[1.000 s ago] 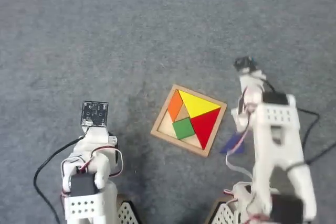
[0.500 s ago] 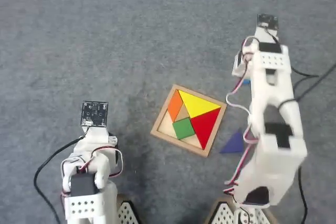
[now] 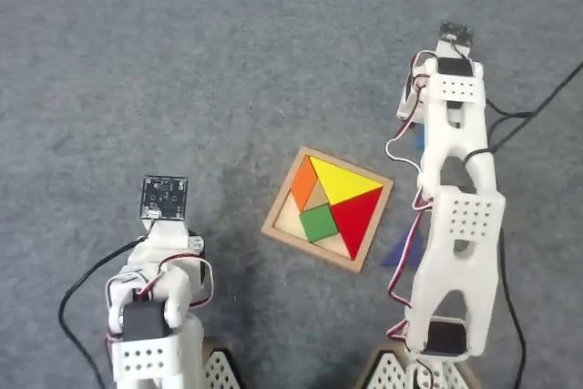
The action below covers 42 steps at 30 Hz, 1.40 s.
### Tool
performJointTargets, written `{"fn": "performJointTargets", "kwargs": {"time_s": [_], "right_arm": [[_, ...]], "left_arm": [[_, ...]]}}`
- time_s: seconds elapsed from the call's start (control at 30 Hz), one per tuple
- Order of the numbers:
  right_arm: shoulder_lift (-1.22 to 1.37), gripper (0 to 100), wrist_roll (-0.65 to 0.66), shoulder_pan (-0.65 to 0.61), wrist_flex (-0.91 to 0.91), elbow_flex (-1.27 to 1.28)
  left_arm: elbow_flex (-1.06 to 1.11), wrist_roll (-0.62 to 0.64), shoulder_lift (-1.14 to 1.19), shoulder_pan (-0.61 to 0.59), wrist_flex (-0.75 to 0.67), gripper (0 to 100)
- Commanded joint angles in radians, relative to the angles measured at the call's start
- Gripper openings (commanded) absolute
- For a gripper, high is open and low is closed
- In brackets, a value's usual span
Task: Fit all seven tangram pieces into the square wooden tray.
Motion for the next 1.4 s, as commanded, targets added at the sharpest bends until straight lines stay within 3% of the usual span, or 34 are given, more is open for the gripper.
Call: {"fn": "performJointTargets", "kwargs": {"time_s": [0.0,0.23,0.5,0.7,0.83,1.37], "right_arm": [[0.018,22.4,-0.012,0.018,0.061,-0.135],[0.097,22.2,-0.005,0.038,0.11,-0.258],[0.143,22.2,0.115,0.042,0.128,-0.296],[0.145,10.6,0.115,0.041,0.13,-0.293],[0.145,9.1,0.115,0.042,0.136,-0.292],[0.13,8.6,0.204,0.035,0.45,-0.465]], "left_arm": [[-0.013,0.015,-0.017,-0.003,0.005,2],[-0.013,0.015,-0.017,-0.003,0.005,2],[-0.013,0.015,-0.017,-0.003,0.005,2],[-0.013,0.015,-0.017,-0.003,0.005,2],[-0.013,0.015,-0.017,-0.003,0.005,2],[-0.013,0.015,-0.017,-0.003,0.006,2]]}}
